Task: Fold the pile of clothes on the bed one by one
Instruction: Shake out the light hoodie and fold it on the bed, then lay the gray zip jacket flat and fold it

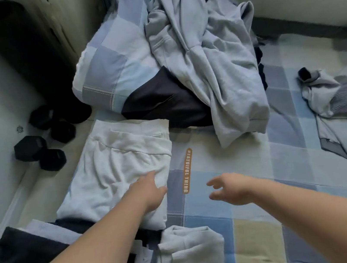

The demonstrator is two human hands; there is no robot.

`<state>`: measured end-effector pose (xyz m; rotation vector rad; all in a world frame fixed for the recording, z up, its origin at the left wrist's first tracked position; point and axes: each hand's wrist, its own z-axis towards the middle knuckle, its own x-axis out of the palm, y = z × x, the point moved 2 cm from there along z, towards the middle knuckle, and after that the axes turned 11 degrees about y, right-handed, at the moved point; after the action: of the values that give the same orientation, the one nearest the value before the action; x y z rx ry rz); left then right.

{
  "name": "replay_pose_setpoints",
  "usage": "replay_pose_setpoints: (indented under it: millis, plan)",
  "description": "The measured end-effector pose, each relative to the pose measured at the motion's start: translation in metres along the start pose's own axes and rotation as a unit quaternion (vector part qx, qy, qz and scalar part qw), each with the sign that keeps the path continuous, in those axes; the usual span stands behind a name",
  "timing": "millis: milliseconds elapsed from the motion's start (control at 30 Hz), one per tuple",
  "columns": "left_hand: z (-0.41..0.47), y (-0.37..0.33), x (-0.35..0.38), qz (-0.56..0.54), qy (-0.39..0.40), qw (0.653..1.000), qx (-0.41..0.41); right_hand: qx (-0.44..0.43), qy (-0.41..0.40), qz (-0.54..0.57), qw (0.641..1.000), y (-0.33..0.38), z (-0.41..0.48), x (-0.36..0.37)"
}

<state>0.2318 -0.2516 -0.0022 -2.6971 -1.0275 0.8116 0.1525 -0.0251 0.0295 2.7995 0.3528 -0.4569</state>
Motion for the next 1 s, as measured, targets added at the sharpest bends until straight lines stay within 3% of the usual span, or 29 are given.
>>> replay_pose_setpoints:
  millis: [300, 500, 633, 900, 1000]
  plan:
    - [0.009, -0.140, 0.062, -0.145, -0.037, 0.987, 0.065, -0.025, -0.204, 0.170, 0.964, -0.148, -0.025, -0.029]
    - [0.074, -0.179, 0.081, -0.199, -0.072, 0.973, 0.088, -0.037, -0.264, 0.305, 0.914, -0.190, 0.037, -0.042]
    - [0.130, -0.200, 0.074, -0.296, -0.127, 0.940, 0.115, -0.067, -0.304, 0.373, 0.874, -0.204, 0.083, -0.070]
    - [0.196, -0.229, 0.057, -0.447, -0.207, 0.850, 0.184, -0.090, -0.356, 0.231, 0.901, -0.223, 0.119, -0.099]
    - [0.187, -0.228, 0.061, -0.465, -0.186, 0.846, 0.180, -0.091, -0.354, 0.157, 0.917, -0.228, 0.117, -0.089]
